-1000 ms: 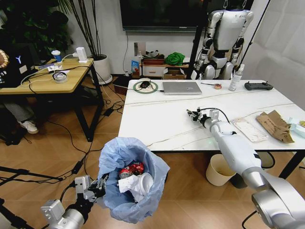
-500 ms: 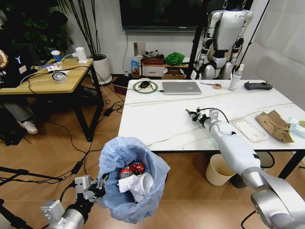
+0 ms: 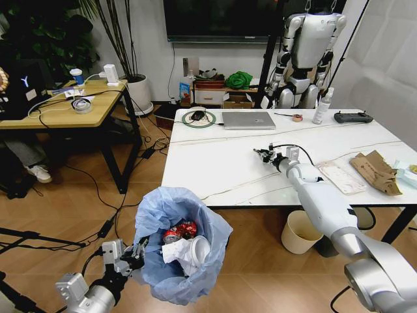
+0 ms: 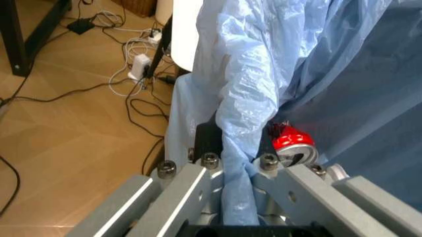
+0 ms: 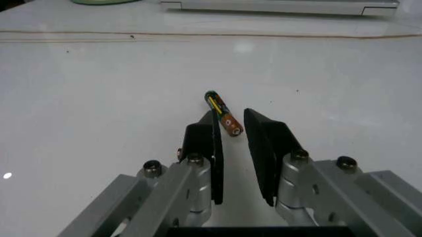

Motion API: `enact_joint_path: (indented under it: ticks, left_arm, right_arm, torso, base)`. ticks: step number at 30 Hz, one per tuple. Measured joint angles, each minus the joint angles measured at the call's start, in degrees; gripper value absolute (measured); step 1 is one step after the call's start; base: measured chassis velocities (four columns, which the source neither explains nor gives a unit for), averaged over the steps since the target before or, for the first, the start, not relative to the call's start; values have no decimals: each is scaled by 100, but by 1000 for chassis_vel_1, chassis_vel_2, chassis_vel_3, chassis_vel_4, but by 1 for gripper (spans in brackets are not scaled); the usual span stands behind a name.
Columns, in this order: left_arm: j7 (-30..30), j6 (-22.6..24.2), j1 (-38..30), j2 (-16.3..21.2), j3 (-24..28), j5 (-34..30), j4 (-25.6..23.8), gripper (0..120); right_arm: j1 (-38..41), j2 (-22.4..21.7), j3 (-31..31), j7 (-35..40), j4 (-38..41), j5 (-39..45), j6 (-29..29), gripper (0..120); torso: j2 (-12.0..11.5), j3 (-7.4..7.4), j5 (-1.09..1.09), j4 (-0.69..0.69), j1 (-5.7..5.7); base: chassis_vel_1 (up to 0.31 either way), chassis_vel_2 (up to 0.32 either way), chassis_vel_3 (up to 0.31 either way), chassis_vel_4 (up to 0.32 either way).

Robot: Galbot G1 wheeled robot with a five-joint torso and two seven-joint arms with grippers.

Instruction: Pick up the trash bin and place the trash from the table into it.

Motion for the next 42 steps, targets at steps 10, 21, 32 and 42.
enact_joint_path:
  ticks: [10, 21, 32, 42]
  left_arm:
    - [-1, 0, -2, 1, 4, -5, 3, 0]
    - [-11, -1, -18, 16, 0, -25, 17, 0]
    - [-11, -1, -4, 14, -14, -25, 12, 0]
    - [-8, -1, 2, -3, -4, -15, 6, 0]
  right_arm:
    - [13, 25, -10, 216, -67, -47, 71, 46]
    - [35, 67, -23, 237, -103, -81, 92, 85]
    - [72, 148, -17, 235, -188, -258, 119, 100]
    - [63, 172, -9, 232, -213, -412, 123, 85]
  torso:
    - [0, 0, 0, 0, 0]
    - [0, 0, -1, 0, 0]
    - [0, 0, -1, 1, 0]
    - [0, 0, -1, 0, 0]
  base:
    - [0, 0, 0, 0]
    - [0, 0, 0, 0]
    - [0, 0, 0, 0]
    - [0, 0, 0, 0]
